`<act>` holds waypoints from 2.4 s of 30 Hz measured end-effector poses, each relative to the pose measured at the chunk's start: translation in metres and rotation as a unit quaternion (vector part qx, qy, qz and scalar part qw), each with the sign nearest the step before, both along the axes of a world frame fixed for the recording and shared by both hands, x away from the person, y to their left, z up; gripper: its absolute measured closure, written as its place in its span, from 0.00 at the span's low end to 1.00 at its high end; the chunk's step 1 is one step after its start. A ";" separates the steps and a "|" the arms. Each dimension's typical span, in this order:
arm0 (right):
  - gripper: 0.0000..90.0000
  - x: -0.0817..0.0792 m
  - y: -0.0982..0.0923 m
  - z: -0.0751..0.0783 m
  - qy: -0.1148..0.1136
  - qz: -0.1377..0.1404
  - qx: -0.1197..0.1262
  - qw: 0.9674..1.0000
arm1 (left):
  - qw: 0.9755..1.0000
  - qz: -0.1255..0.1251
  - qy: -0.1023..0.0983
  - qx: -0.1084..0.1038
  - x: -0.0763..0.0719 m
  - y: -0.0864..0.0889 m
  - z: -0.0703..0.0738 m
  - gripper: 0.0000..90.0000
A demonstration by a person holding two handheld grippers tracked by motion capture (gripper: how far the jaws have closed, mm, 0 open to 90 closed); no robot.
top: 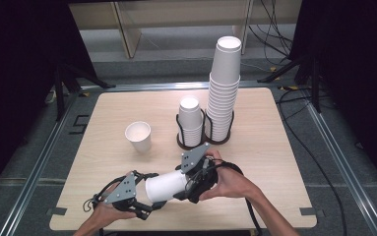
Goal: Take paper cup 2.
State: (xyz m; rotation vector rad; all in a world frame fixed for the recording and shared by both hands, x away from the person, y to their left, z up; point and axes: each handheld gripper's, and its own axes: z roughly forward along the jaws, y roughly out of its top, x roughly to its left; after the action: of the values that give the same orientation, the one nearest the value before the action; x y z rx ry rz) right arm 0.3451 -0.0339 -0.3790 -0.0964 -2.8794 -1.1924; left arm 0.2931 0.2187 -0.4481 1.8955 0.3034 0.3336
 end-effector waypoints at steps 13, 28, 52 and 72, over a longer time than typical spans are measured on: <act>0.25 0.001 0.004 -0.006 -0.017 0.037 -0.008 0.999 | 1.000 -0.019 0.010 -0.002 0.001 0.000 -0.002 0.17; 0.28 0.006 -0.003 -0.003 -0.001 0.050 0.052 0.997 | 0.996 -0.018 0.043 -0.073 0.006 0.007 -0.001 0.09; 0.28 0.016 -0.011 -0.001 0.025 0.036 0.150 0.988 | 0.994 0.016 0.048 -0.101 0.006 0.009 0.001 0.07; 0.28 0.017 -0.014 -0.003 0.032 0.044 0.148 0.988 | 0.996 -0.006 0.025 -0.080 0.005 0.012 0.006 0.16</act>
State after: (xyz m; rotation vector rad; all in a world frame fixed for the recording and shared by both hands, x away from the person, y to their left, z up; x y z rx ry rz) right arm 0.3626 -0.0482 -0.3819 -0.0007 -2.5881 -1.5491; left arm 0.2984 0.2305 -0.4421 1.7486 0.3418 0.2471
